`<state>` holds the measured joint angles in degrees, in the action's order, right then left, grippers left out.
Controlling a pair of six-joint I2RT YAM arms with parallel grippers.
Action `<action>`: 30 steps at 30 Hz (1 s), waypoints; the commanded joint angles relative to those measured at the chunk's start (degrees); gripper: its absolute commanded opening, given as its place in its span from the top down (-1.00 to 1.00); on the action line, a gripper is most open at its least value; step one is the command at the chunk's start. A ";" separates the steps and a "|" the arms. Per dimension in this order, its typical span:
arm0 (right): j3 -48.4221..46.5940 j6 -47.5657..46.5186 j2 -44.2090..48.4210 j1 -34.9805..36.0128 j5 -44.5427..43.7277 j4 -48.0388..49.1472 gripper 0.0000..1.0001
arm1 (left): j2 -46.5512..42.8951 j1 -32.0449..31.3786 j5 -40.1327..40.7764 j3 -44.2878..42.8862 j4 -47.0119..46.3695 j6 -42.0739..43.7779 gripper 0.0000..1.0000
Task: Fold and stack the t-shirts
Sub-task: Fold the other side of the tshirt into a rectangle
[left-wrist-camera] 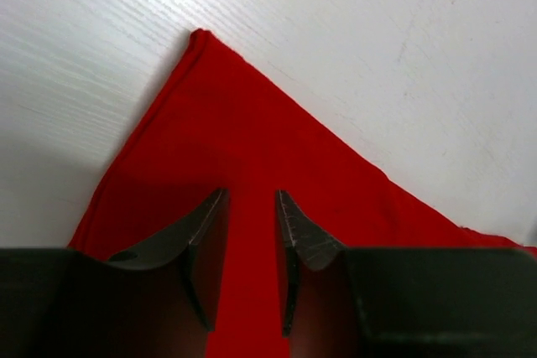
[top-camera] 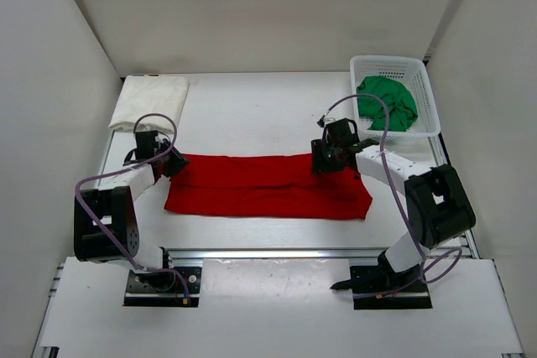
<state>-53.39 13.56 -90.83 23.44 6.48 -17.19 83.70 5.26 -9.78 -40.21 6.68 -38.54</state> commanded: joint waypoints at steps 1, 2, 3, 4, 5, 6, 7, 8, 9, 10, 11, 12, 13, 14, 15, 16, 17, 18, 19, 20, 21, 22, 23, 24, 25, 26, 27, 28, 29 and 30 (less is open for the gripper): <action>-1.02 0.59 -0.93 0.90 0.73 2.78 0.22 | 0.58 -0.07 -0.59 1.53 -2.81 -1.01 0.23; -1.19 1.20 -1.19 1.69 0.99 1.99 0.29 | 0.76 0.36 -1.37 2.23 -3.25 -1.09 0.23; -1.28 1.20 -1.28 2.04 1.25 1.29 0.43 | 0.94 1.59 -1.99 2.50 -3.60 -1.44 0.24; -0.59 1.46 -1.20 2.66 2.21 0.59 0.48 | 1.20 1.51 -2.17 3.20 -4.21 -1.71 0.25; -0.41 1.64 -0.93 2.75 2.92 0.23 0.50 | 1.55 2.03 -3.22 3.81 -4.83 -1.80 0.26; -0.32 2.25 -1.02 3.36 3.10 -0.56 0.56 | 1.47 2.91 -3.75 3.99 -5.18 -2.23 0.26; 0.38 2.61 -0.32 3.89 3.01 -0.82 0.67 | 2.07 2.57 -3.58 4.60 -5.79 -2.50 0.27; 1.26 2.96 0.47 4.15 2.32 -1.35 0.74 | 2.08 2.83 -3.67 4.70 -5.71 -2.76 0.30; 1.27 3.48 1.52 5.29 1.61 -2.14 0.82 | 2.25 2.92 -4.01 5.13 -6.15 -2.94 0.30; 1.61 3.58 1.88 6.17 1.17 -2.75 0.89 | 2.08 3.00 -4.28 5.49 -6.15 -3.03 0.29; 2.23 4.45 3.19 6.87 0.56 -4.07 0.92 | 2.25 3.18 -4.46 5.58 -6.15 -3.11 0.30; 2.41 4.54 3.90 7.92 0.64 -4.60 0.99 | 2.26 3.35 -4.46 5.66 -7.46 -3.20 0.30; 3.19 5.24 4.51 8.63 1.42 -4.69 1.00 | 2.26 3.62 -4.11 6.01 -7.99 -3.64 0.31; 4.94 6.03 5.21 8.55 3.43 -4.43 1.00 | 2.26 3.62 -4.28 6.28 -8.34 -3.90 0.30; 5.83 6.73 6.53 9.07 4.23 -3.91 1.00 | 2.26 4.75 -5.06 6.89 -9.39 -4.69 0.32; 8.01 7.87 6.63 9.16 4.76 -3.47 1.00 | 2.60 5.28 -5.51 7.07 -10.53 -5.65 0.34; 8.90 8.84 6.98 9.60 5.64 -3.38 1.00 | 2.43 6.16 -6.30 7.85 -10.98 -6.36 0.35; 10.31 9.37 7.94 9.87 6.87 -2.42 1.00 | 2.08 6.60 -6.91 8.04 -12.03 -7.15 0.35; 10.49 10.42 8.64 11.00 7.23 -2.50 1.00 | 1.65 5.83 -7.27 7.78 -12.65 -7.42 0.35; 10.76 10.69 9.26 11.97 8.01 -2.58 0.93 | 0.94 5.38 -6.31 7.25 -12.13 -7.42 0.36; 10.06 10.52 10.13 12.76 8.46 -2.93 0.87 | -0.28 4.07 -5.00 6.29 -11.78 -7.25 0.35; 9.62 9.56 10.49 13.73 8.55 -4.07 0.71 | -0.81 2.15 -4.46 5.85 -10.99 -6.90 0.35; 8.40 8.60 11.63 12.78 9.16 -4.60 0.65 | -2.21 1.26 -2.63 5.06 -10.46 -6.63 0.35; 6.99 8.15 13.12 12.86 9.34 -4.87 0.55 | -3.36 -0.49 -0.70 4.96 -10.63 -6.63 0.34; 6.54 7.89 13.91 10.77 9.08 -4.52 0.47 | -3.80 -1.99 0.02 4.61 -10.89 -6.63 0.32; 6.71 7.62 15.66 7.96 9.42 -4.08 0.42 | -4.33 -4.27 1.42 4.09 -11.24 -6.63 0.32; 6.89 7.88 16.55 5.76 9.95 -1.64 0.42 | -4.16 -6.64 2.04 3.56 -11.42 -6.20 0.32; 7.15 8.14 17.52 1.56 9.78 0.73 0.45 | -3.64 -8.05 2.83 3.03 -11.25 -6.63 0.32; 8.37 8.93 17.87 -2.57 9.61 2.15 0.53 | -2.59 -8.68 2.75 2.25 -11.77 -6.72 0.32; 9.17 9.72 18.14 -7.31 10.39 5.47 0.61 | -0.49 -9.73 2.49 1.45 -12.04 -6.98 0.32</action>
<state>-44.01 21.63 -74.87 25.63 16.64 -19.40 82.39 -1.93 -9.85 -35.83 -3.55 -45.08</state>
